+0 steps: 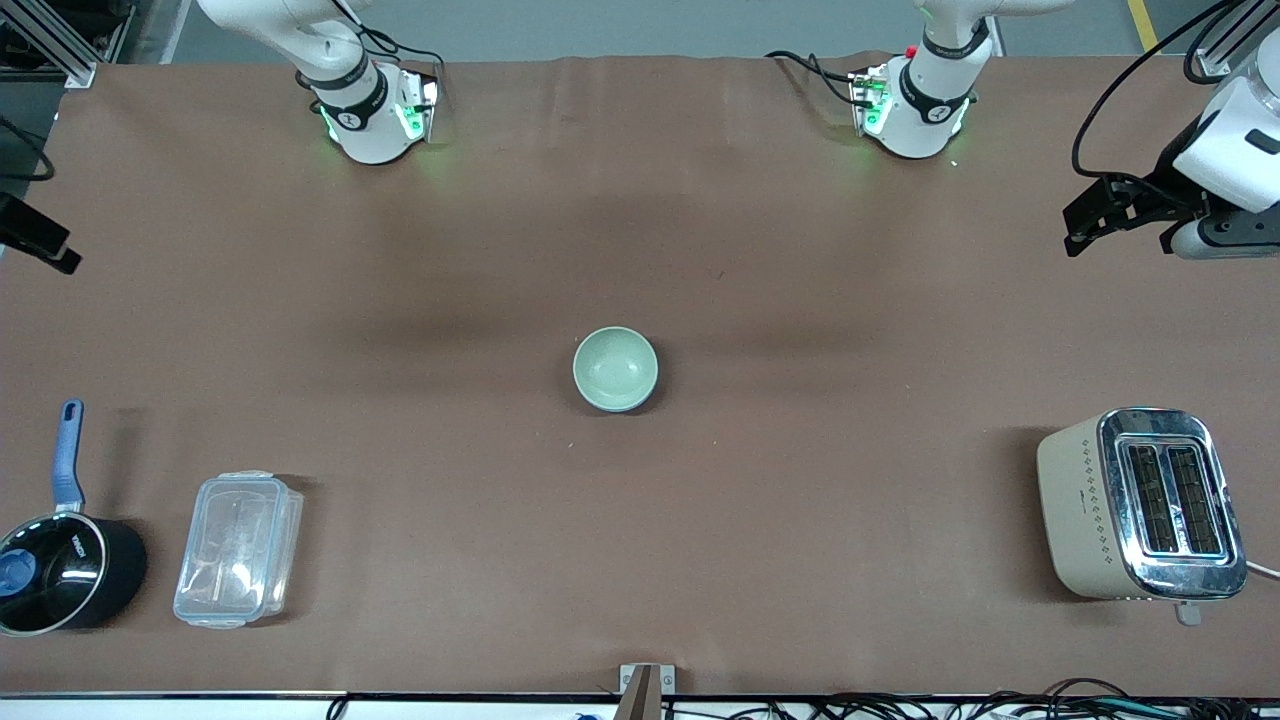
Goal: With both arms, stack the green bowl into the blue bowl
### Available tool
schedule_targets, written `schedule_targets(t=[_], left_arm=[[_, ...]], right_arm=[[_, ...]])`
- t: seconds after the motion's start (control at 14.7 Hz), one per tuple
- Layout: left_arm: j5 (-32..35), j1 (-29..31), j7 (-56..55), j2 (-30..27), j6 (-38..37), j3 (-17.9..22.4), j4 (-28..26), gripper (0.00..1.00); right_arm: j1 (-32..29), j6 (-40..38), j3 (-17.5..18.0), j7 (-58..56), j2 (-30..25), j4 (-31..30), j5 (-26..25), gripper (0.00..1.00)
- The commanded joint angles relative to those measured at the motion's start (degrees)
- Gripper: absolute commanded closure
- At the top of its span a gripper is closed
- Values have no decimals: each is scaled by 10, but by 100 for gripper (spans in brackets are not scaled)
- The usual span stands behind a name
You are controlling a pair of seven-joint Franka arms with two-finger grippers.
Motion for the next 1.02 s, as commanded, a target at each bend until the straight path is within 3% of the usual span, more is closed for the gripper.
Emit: schedule_targets(t=[0.0,0.07,0.14,0.34,0.95], left_arm=[[1,-2,10,4,-4,0,10,0],[1,-2,11,4,-4,0,10,0],[1,-2,11,4,-4,0,10,0],[1,0,11,4,-4,0,10,0],[2,2,11,4,-4,0,11,0]], right_arm=[[-121,-19,120,-18,4,8,11,0],[-152,-24,158,-18,4,8,11,0],[-155,-26,163,-18,2,6,10,0],[-99,-20,107,-17,3,7,10,0],[-91,-18,106,-18,5,7,12,0]])
